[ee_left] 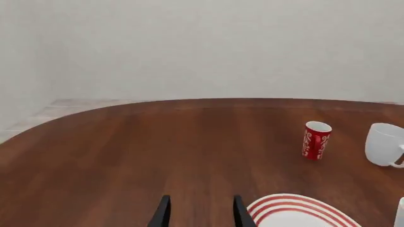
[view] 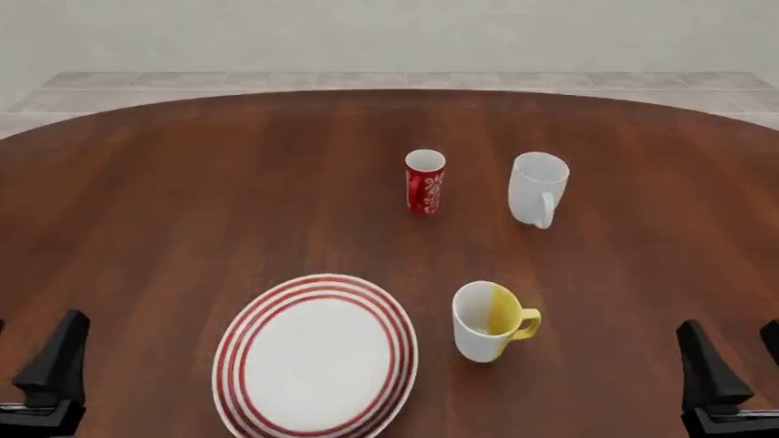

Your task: Pick up the red mug and put it on the plate

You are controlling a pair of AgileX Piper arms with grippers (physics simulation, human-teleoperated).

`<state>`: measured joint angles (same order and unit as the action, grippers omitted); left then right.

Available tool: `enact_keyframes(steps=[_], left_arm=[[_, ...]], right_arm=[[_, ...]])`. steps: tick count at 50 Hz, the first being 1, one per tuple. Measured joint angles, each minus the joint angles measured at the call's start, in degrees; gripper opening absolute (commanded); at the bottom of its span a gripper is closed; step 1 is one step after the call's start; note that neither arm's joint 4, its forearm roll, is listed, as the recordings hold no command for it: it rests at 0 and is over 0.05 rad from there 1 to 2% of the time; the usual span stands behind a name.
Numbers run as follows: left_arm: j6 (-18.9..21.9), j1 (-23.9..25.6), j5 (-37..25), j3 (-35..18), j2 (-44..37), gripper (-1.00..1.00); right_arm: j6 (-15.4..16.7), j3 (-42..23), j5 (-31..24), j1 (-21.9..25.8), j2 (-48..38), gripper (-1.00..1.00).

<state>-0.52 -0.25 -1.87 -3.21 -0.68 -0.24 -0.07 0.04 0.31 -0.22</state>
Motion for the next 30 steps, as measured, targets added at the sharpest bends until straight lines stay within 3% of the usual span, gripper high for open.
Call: enact_keyframes(steps=[19,30], left_arm=[[0.3,1.7,1.8,1.6,0.3,1.00],[1.3,6.9,6.1,-2.8,-7.1,1.00]], right_arm=[[0.9,-0.1,0.5,0.1,-0.7,1.00],[1.0,-0.2,1.1,0.2,-1.5,1.00]])
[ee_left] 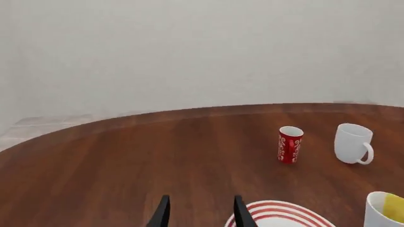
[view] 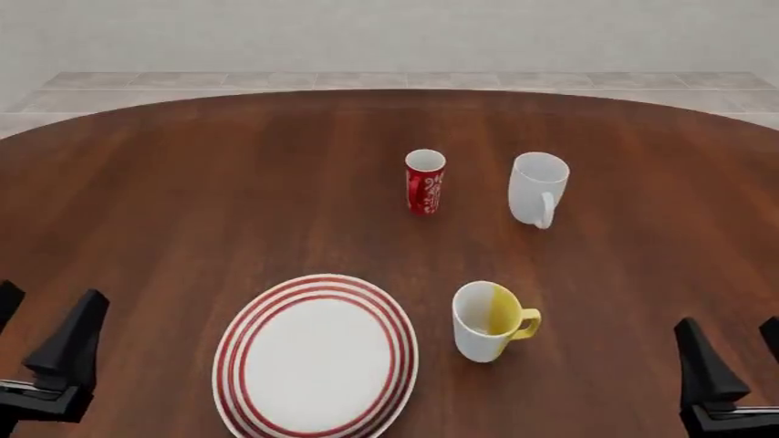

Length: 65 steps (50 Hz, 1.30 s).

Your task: Pick up the red mug and put it on the plate

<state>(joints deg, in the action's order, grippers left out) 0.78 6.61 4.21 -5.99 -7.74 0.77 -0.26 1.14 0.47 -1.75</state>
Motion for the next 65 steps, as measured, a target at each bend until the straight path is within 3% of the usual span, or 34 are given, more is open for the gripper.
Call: enact_keyframes(steps=[10,30,45,65], left_arm=[[-1.6,7.4,6.0,-6.7,-12.6,1.00],[3.0,14.9,9.6,-24.9,-30.4,1.00],[3.3,20.1,6.7,-41.5,-48.9,1.00],[-0.7,25.4,3.7,-59.5,-71.9,1.00]], right_arm=[[-0.3,-0.8,-0.5,-0.4,-0.3,1.00],[-0.7,-1.0,0.5,-1.1,-1.7,1.00],[-1.3,-0.1,2.8,-1.8,-3.1,1.00],[-1.5,0.0,3.1,-2.2,-3.1,1.00]])
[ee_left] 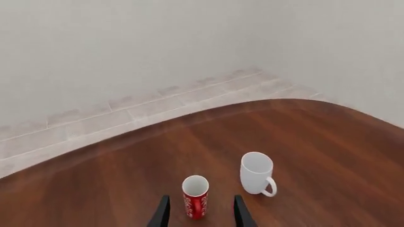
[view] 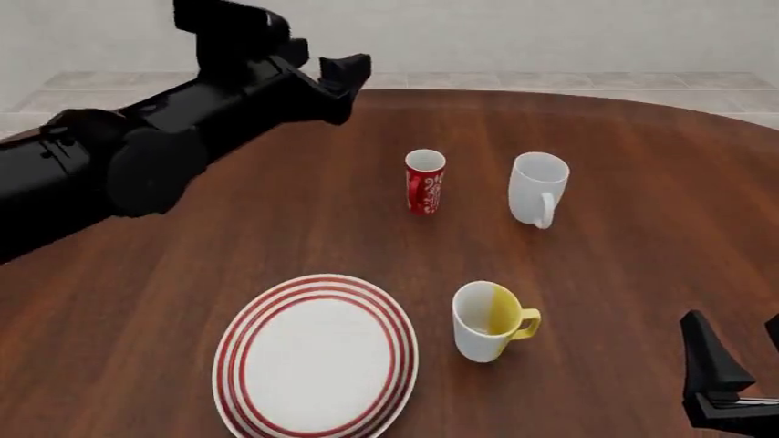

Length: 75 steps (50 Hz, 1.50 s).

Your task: Pick up the red mug and put it on the plate

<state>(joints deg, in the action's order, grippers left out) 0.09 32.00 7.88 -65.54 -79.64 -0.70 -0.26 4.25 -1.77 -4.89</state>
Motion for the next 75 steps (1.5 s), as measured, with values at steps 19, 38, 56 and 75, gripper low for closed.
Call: enact_keyframes(steps=[19,38,56,75], left_arm=[[-0.6,-1.6,-2.5,-13.8,-17.5,1.00],[-2.4,-2.1,-3.7,-20.4,-28.5,1.00],[-1.7,-1.1,-3.8,-23.5,-34.8,1.00],[-0.9,-2.4,-4.2,-27.4,-40.0,1.00]], right_arm=[[0.1,-0.6,-0.9,-0.1,0.6,1.00],[-0.1,-1.0,-1.3,-0.4,0.9,1.00],[-0.2,-0.1,-0.7,-0.6,1.4,1.00],[-0.1,0.2,-1.3,-0.5,2.2,1.00]])
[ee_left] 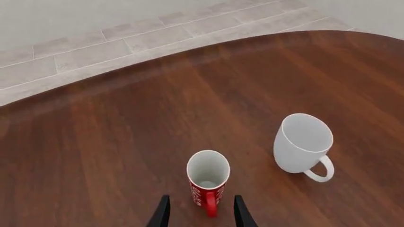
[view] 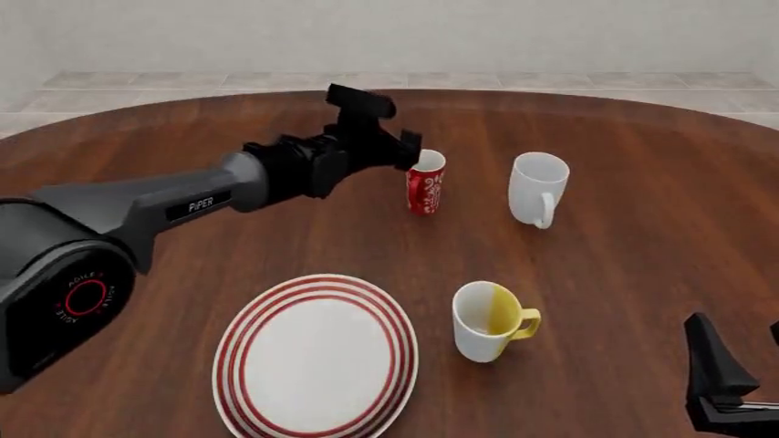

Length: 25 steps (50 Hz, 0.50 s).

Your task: Pick up the red mug and put it on the plate

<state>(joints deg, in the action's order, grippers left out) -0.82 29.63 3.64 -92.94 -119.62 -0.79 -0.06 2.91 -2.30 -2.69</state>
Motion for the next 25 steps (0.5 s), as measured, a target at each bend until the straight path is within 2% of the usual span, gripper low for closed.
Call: enact_keyframes(steps=[25], left_arm=[[-0.1,-0.4,0.3,-2.7,-4.8,1.00]], right_arm=[[-0.1,0.0,0.3,0.0,-0.3,1.00]])
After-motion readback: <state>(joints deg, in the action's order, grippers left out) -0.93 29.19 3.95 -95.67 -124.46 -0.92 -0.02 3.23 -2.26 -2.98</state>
